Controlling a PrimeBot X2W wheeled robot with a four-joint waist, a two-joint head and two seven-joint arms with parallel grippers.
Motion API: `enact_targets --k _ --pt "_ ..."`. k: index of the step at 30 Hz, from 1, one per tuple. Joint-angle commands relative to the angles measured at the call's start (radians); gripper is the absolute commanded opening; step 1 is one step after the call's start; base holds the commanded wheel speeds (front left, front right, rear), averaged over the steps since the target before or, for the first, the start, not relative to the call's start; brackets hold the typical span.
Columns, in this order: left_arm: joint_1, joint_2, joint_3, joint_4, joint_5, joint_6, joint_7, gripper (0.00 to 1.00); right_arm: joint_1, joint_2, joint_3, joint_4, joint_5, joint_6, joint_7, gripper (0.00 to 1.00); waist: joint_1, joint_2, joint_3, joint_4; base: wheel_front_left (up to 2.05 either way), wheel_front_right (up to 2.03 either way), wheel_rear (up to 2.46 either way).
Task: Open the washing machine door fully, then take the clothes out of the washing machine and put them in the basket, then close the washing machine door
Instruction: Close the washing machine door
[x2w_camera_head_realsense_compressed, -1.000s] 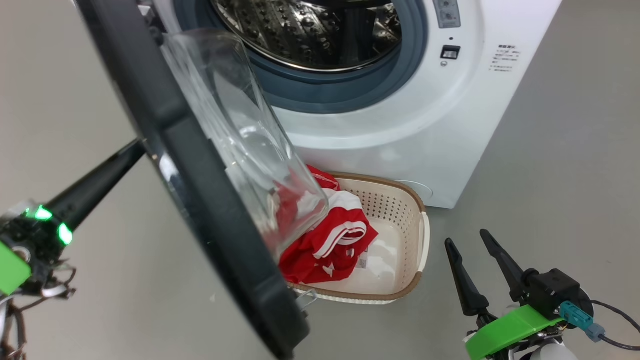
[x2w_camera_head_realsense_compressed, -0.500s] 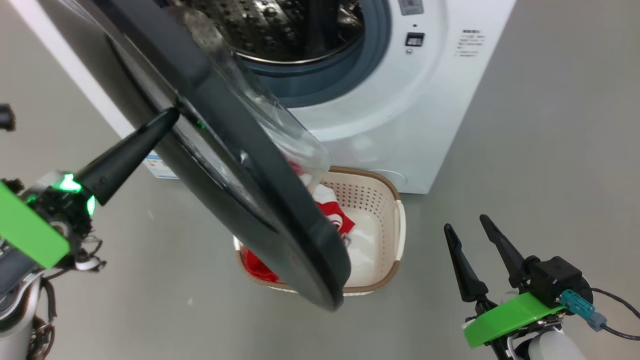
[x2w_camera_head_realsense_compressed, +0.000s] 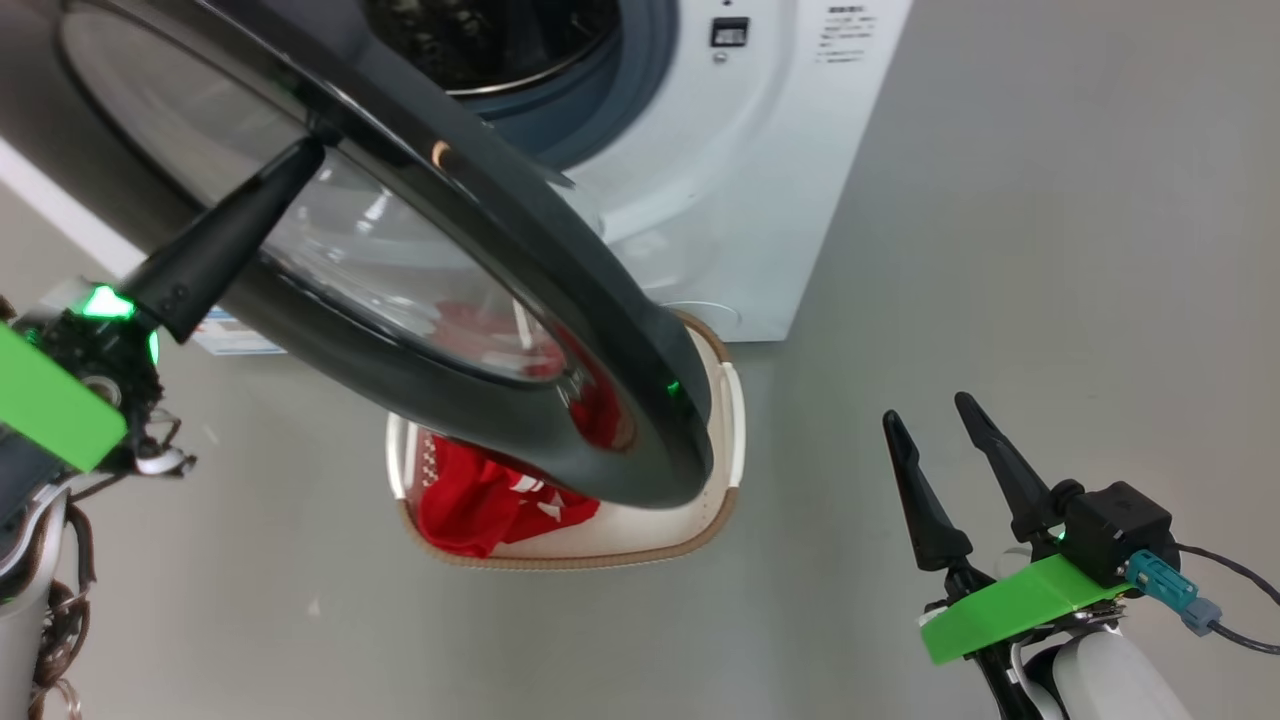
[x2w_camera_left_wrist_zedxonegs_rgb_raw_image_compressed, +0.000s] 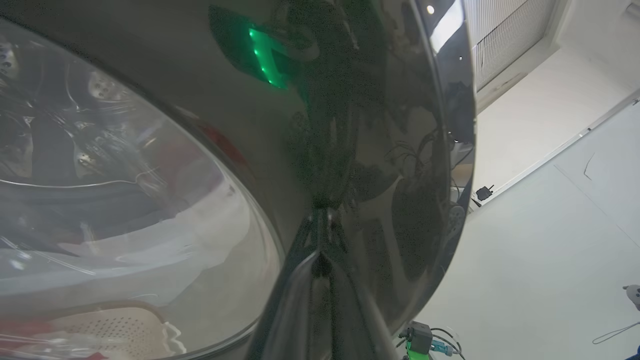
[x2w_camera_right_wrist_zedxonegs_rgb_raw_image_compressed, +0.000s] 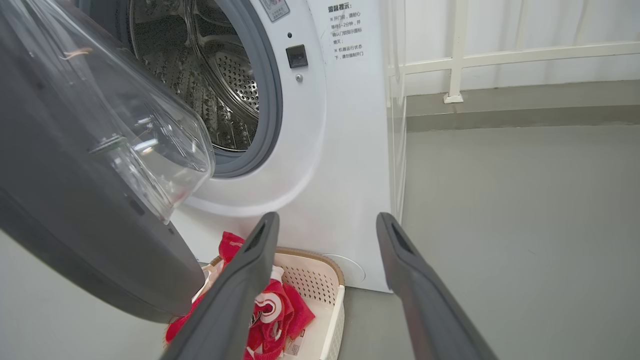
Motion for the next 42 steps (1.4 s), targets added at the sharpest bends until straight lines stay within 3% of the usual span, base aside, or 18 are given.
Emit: enact_targets --k 1,34,42 --pt "-0.049 0.051 0.031 -0.014 0.019 -0.007 -0.015 0.00 -0.028 0.002 0.027 -0.027 0.022 0.005 -0.006 1.00 0.0000 0.0000 0.017 -0.029 0.00 0.00 0.00" --pt "-0.260 0.207 -0.096 0.215 0.072 -0.007 -0.320 0.00 -0.056 0.002 0.055 -0.054 0.100 0.005 -0.006 1.00 0.0000 0.0000 0.083 -0.215 0.00 0.00 0.00" --pt "-0.260 0.232 -0.133 0.232 0.041 -0.007 -0.360 0.00 -0.045 0.002 0.041 -0.056 0.097 0.005 -0.006 1.00 0.0000 0.0000 0.081 -0.216 0.00 0.00 0.00"
